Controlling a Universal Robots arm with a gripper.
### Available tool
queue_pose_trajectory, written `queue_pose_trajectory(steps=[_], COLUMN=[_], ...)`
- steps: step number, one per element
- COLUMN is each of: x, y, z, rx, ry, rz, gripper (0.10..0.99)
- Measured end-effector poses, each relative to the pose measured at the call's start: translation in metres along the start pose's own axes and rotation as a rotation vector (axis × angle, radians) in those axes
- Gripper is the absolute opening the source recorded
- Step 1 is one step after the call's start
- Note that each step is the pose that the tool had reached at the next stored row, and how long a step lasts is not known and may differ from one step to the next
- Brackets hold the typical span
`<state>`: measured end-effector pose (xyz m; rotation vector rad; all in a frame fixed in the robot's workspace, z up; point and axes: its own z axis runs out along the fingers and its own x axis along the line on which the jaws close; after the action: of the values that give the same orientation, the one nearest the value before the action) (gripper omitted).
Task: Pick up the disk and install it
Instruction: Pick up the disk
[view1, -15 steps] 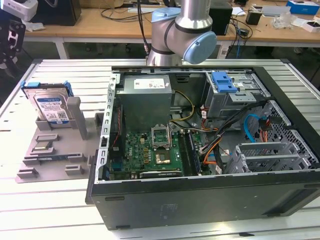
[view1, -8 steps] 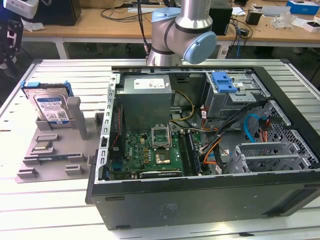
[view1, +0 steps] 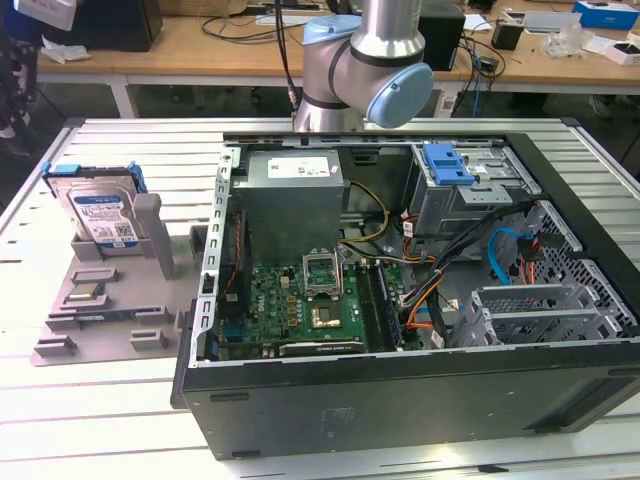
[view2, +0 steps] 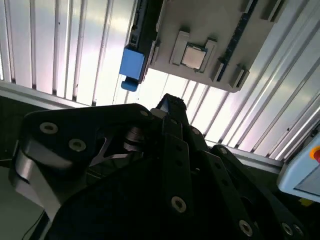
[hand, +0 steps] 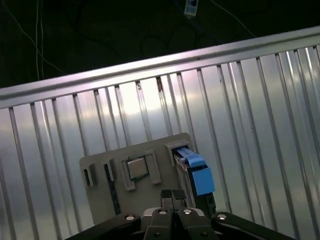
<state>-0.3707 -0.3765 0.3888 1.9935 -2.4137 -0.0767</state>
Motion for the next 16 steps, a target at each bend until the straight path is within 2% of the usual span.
queue_pose_trajectory(steps=[6, 12, 16], x=[0.0000, 0.0000, 0.0000], y=[0.0000, 0.0000, 0.0000], z=[0.0000, 0.0000, 0.0000], rx=[-0.002, -0.002, -0.002], ry=[0.0041, 0.0043, 0.0042], rz=[-0.094, -0.096, -0.096], gripper=[0.106, 0.114, 0.357])
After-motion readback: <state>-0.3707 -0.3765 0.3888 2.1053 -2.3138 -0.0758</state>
